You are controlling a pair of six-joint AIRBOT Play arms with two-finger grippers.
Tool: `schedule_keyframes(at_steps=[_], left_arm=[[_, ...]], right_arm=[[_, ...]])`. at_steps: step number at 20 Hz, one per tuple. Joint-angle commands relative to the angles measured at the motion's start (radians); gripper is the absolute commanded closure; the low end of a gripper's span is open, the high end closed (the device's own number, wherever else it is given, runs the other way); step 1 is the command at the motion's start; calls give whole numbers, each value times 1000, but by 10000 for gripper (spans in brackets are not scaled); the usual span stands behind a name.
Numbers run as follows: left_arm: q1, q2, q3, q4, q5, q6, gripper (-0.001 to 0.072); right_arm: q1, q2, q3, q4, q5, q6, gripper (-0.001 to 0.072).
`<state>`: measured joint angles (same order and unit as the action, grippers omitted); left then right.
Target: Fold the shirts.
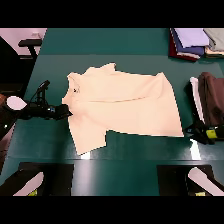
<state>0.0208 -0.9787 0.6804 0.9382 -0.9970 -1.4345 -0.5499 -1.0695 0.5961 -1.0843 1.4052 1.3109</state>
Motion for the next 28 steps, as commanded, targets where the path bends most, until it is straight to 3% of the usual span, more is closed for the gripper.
schedule_keyframes(at_steps=[1,2,6,7,10,15,22,24,28], left_arm=[[0,1,3,0,-7,2,682],[0,1,3,0,-8,3,682],[1,1,3,1,-13,3,682],[0,1,3,0,-21,3,682],[0,7,9,-3,-43,2,684],[1,192,178,2,-62,-6,684],[1,285,900,5,-105,-5,684],[1,285,1086,21,-93,-10,684],[1,284,1328,138,-67,-110,684]], right_arm=[[4,-32,-96,45,-69,2,214],[32,-51,-97,54,-95,2,268],[131,-98,-95,169,-246,2,303],[153,-95,-94,189,-277,2,424],[209,-38,-84,193,-317,0,694],[296,156,170,193,-251,-10,694],[362,296,857,181,-246,-10,695],[362,291,1051,106,-203,-9,694],[363,218,1388,-70,-20,70,694]])
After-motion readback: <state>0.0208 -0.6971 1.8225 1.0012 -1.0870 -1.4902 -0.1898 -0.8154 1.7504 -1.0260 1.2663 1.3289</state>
